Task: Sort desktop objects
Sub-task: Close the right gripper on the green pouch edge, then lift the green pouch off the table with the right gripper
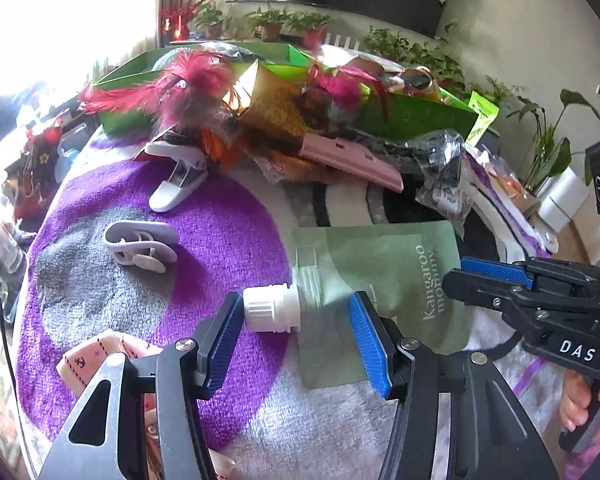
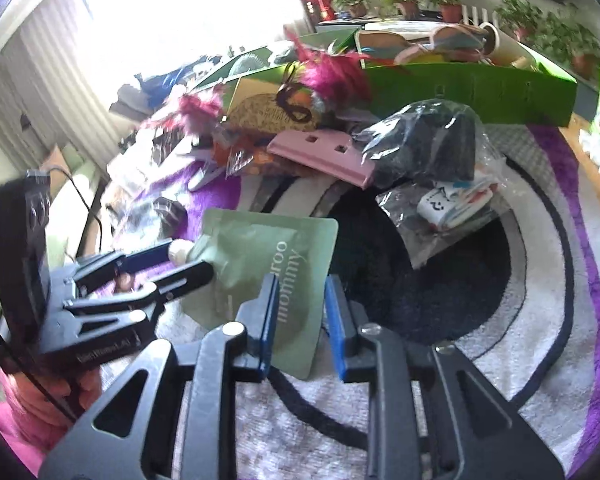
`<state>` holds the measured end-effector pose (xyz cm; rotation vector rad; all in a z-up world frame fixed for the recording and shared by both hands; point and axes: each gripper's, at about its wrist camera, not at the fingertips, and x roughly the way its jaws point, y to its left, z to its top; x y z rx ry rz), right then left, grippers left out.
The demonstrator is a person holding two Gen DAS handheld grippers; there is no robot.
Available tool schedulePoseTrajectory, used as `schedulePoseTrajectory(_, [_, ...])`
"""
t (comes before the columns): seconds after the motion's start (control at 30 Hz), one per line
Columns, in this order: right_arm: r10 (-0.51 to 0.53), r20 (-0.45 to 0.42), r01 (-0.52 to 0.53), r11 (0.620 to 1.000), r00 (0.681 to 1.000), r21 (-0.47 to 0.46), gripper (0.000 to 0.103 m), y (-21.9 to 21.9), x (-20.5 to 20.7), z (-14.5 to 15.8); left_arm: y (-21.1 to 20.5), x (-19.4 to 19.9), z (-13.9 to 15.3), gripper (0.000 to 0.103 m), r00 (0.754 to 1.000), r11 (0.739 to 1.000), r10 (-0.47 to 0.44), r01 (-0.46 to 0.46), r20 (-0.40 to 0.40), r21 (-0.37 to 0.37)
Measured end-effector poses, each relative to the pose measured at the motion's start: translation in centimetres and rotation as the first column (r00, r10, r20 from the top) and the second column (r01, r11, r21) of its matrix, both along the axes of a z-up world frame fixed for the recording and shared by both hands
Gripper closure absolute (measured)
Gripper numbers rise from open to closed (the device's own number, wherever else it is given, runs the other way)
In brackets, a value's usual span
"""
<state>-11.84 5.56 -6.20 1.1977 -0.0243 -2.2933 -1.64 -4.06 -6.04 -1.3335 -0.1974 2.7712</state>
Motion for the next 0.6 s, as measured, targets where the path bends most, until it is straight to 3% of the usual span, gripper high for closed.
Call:
schedulePoseTrajectory(0.1, [-0.008,0.062,0.007,1.000,0.998,0.022,0.079,-0.1,-0.3,-1.0,0.0,0.0,-0.2,0.048,1.000,1.000,-0.002,0.002,0.001,0.000])
schedulePoseTrajectory(0.43, [-0.009,0.226,0.015,1.000,0.974,-0.026,0.074,1.1,-1.2,-1.7,-0.3,-0.2,-0.5,0.048,1.000,0.999,-0.025,0.024,0.017,0.025])
schedulePoseTrajectory(0.53, [0.035,0.262,-0.011,0.996,0.964,-0.091,0.063,1.0,-1.7,-2.0,-0.1,-0.2,-0.5,0.047,0.999,0.999,-0.035,0.034,0.010,0.006])
schedulePoseTrajectory(0.6, [0.090,0.266,-0.053,0.988,0.960,-0.144,0.040,0.4,-1.9,-2.0,0.1,-0.1,-0.4,0.046,0.999,0.999,-0.037,0.037,0.008,-0.005])
